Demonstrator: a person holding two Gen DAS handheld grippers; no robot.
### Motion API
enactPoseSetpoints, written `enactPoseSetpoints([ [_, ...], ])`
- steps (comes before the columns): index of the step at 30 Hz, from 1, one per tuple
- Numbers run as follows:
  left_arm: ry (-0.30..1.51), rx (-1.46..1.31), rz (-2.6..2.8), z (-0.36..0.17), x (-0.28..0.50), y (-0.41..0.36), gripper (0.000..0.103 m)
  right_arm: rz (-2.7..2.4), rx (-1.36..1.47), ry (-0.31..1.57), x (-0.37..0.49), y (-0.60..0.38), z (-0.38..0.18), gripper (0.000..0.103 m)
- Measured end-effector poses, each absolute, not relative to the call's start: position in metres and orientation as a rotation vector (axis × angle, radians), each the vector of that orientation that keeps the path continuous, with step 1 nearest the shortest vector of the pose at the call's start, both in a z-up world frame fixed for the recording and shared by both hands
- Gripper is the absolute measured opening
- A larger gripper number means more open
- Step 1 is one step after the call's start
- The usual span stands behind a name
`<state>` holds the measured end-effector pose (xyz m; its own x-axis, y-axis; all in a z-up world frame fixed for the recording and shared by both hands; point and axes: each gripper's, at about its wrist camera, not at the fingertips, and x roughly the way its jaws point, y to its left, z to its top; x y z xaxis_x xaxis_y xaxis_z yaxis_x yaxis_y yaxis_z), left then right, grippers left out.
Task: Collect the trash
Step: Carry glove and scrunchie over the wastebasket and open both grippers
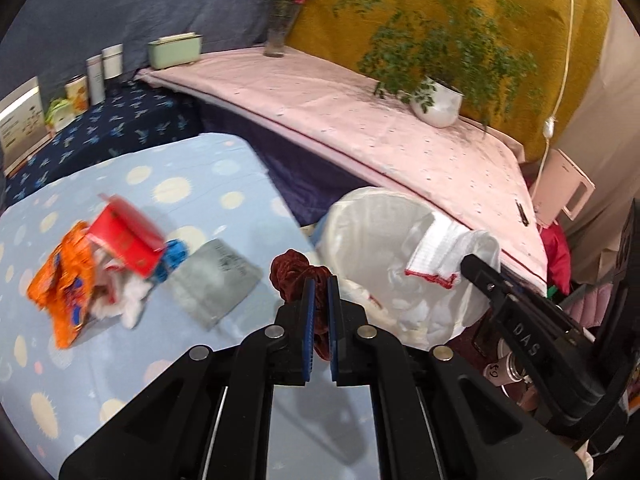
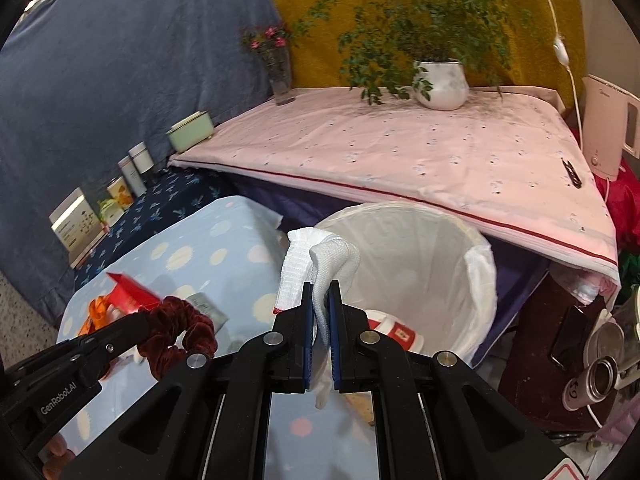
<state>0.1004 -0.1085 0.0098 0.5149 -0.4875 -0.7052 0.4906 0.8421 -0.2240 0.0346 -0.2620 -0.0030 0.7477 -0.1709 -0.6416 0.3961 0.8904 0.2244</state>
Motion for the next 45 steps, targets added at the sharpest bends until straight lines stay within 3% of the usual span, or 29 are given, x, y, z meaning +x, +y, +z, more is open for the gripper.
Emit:
enactPoseSetpoints([
  [12,0.85,0.065,-0.709,0.005,0.113,-0.195,0.005,-0.399,0.399,0.665,0.036,-0.321,-0.017,0.007],
  [26,0.886,0.05,-0.751,-0.017,0.137,-0.22,0.008,-0.422,0.393,0.695,0.051,-0.343,-0.032,0.01],
  [27,0.879,0.051,-0.747,-0.016,0.138,-0.219,0.017,-0.42,0.389,0.696,0.052,-0.343,-0.032,0.012],
  [28,0.876,0.052,-0.739,-0.015,0.139,-0.219,0.033,-0.425,0.384,0.693,0.053,-0.342,-0.031,0.013],
  [30,0.868,0.051,-0.712,-0.014,0.141,-0.216,0.048,-0.431,0.369,0.69,0.054,-0.34,-0.031,0.017],
  [32,0.859,0.057,-0.688,-0.013,0.142,-0.212,0.049,-0.43,0.367,0.693,0.056,-0.338,-0.031,0.027],
  [41,0.854,0.055,-0.605,-0.012,0.144,-0.189,0.049,-0.408,0.345,0.684,0.056,-0.322,-0.024,0.045],
  [45,0.84,0.053,-0.576,-0.007,0.144,-0.177,0.049,-0.394,0.339,0.689,0.056,-0.313,-0.021,0.047],
])
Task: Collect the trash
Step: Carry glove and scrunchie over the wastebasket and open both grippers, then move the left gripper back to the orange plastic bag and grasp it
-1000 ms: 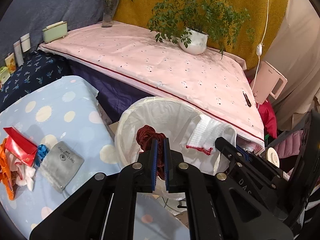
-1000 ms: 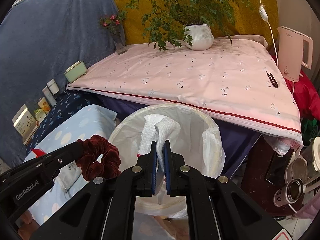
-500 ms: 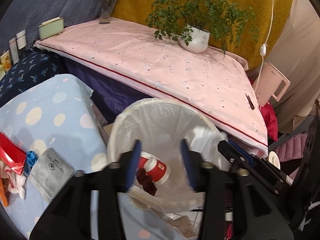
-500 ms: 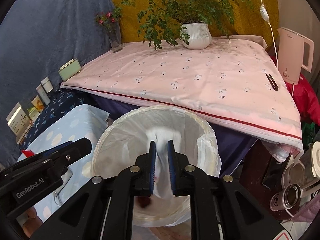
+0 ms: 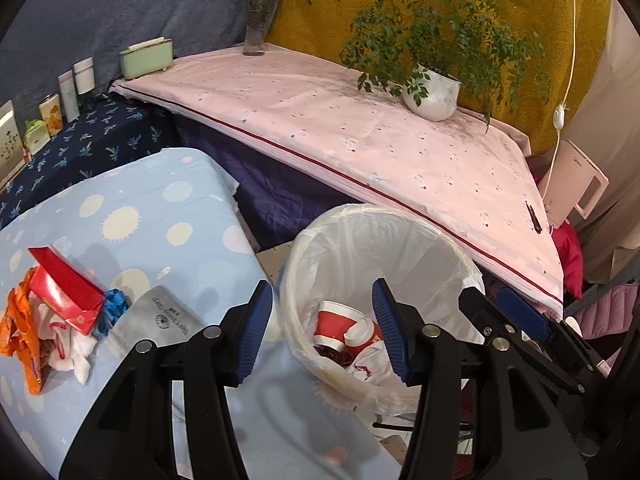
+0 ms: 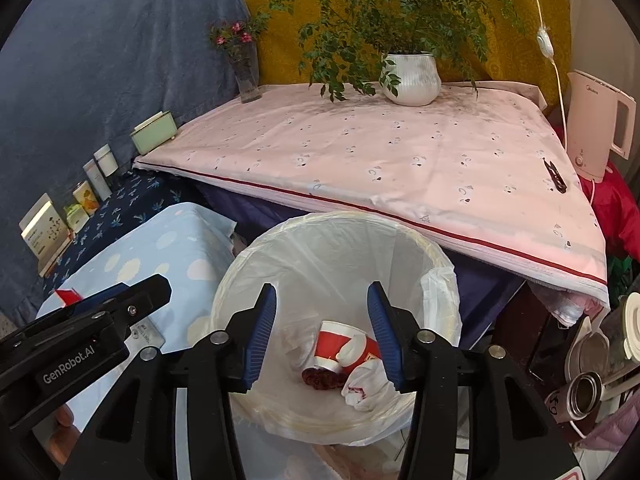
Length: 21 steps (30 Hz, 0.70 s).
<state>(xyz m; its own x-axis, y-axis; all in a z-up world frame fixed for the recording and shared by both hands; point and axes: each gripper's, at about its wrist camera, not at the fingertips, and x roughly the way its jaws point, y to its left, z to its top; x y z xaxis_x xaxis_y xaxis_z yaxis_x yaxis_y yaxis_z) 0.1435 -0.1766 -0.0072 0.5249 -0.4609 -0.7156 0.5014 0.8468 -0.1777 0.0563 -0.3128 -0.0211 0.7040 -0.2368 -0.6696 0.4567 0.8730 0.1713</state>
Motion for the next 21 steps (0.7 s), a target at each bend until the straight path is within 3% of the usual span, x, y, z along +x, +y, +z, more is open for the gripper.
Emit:
enactPoseSetpoints([
  [14,0.824,0.013,-0.444,0.0,0.14,-0.114,0.05,-0.323,0.292,0.68,0.058,-0.257,-0.005,0.059],
  [21,0.808,-0.01,-0.363,0.004,0.137,-0.072,0.063,-0.278,0.259,0.69,0.061,-0.224,-0.001,0.059],
])
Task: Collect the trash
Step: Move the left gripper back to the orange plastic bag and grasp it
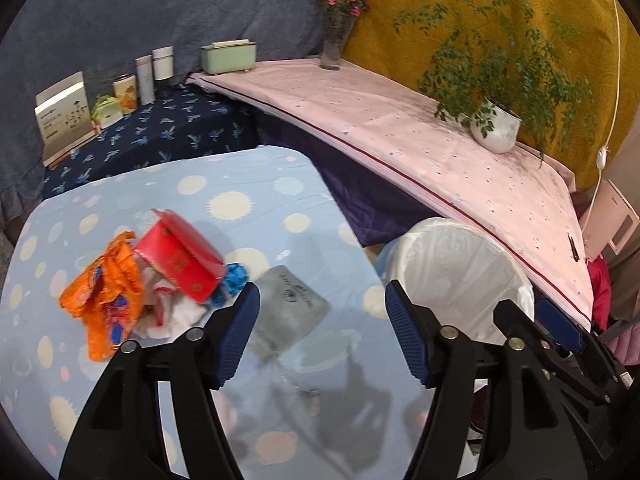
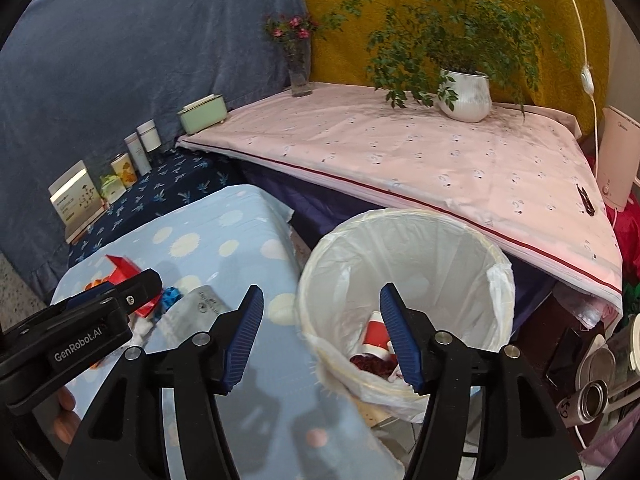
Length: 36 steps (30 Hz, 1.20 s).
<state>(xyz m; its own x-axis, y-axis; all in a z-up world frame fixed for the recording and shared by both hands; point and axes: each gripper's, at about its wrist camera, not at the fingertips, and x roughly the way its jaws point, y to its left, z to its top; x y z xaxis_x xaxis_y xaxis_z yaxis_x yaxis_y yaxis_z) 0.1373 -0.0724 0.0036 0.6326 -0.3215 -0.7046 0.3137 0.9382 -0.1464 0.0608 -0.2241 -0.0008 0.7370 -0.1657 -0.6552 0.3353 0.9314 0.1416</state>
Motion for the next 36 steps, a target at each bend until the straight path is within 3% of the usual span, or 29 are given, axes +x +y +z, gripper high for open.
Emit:
enactPoseSetpoints([
  [12,0.808,-0.028,-0.223,-0.004,0.139,0.004,0.076,-0.193,0.225,0.708,0.066,-0.167,0.0,0.061],
  [36,0.826,-0.016,-0.026,-0.036,0.152,0.132,0.078,-0.012,0.134,0.782,0.103,-0.043,-0.019,0.061],
])
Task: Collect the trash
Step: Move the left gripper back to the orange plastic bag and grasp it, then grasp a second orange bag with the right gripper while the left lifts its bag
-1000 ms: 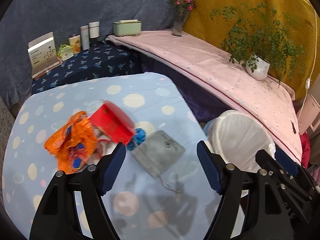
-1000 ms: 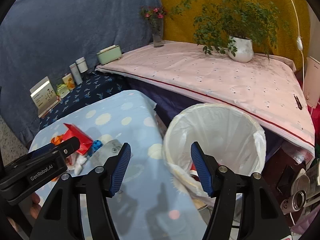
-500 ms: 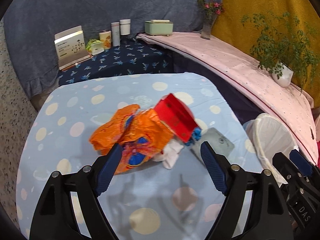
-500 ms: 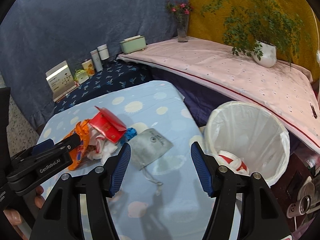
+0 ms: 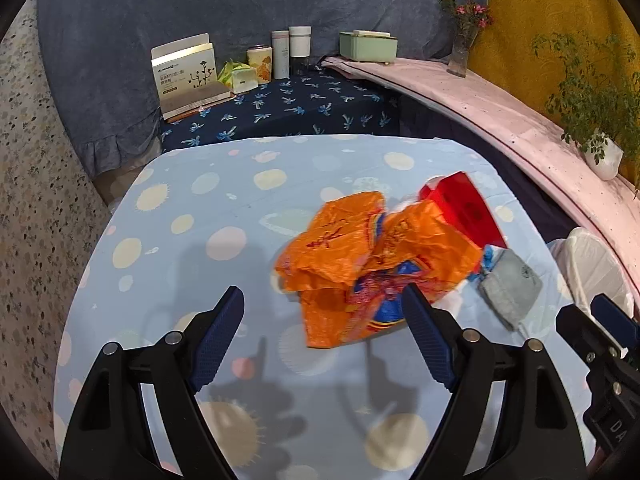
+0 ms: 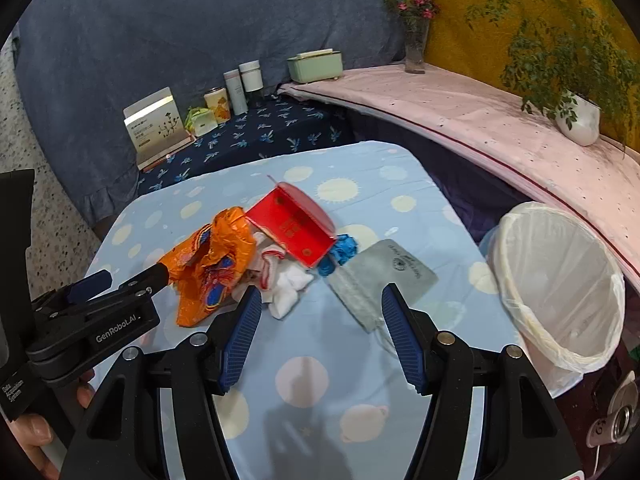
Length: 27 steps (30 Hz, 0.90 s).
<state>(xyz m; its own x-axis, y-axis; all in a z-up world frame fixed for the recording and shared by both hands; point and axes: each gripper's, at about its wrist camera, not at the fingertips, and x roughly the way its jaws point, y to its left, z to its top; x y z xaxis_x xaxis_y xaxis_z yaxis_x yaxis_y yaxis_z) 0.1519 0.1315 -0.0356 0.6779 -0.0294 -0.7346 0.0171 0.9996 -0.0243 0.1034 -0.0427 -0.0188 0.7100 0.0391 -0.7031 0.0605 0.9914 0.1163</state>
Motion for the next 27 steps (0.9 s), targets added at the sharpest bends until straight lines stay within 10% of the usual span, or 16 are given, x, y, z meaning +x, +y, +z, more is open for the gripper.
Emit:
enactPoseSetpoints([
  [18,0.885,0.01,-0.097,-0.066,0.198,0.145,0.082,0.033,0.167,0.838,0.169,-0.002,-0.046,0.047],
  [23,0.916,-0.016,-0.145,-0.073,0.203,0.146,0.069,0.054,0.176,0.871,0.18,0.003,-0.057,0.019],
  [27,0.958,-0.054,-0.193,-0.078,0.206,0.145,0.04,0.064,0.169,0.874,0.18,0.007,-0.06,0.009],
])
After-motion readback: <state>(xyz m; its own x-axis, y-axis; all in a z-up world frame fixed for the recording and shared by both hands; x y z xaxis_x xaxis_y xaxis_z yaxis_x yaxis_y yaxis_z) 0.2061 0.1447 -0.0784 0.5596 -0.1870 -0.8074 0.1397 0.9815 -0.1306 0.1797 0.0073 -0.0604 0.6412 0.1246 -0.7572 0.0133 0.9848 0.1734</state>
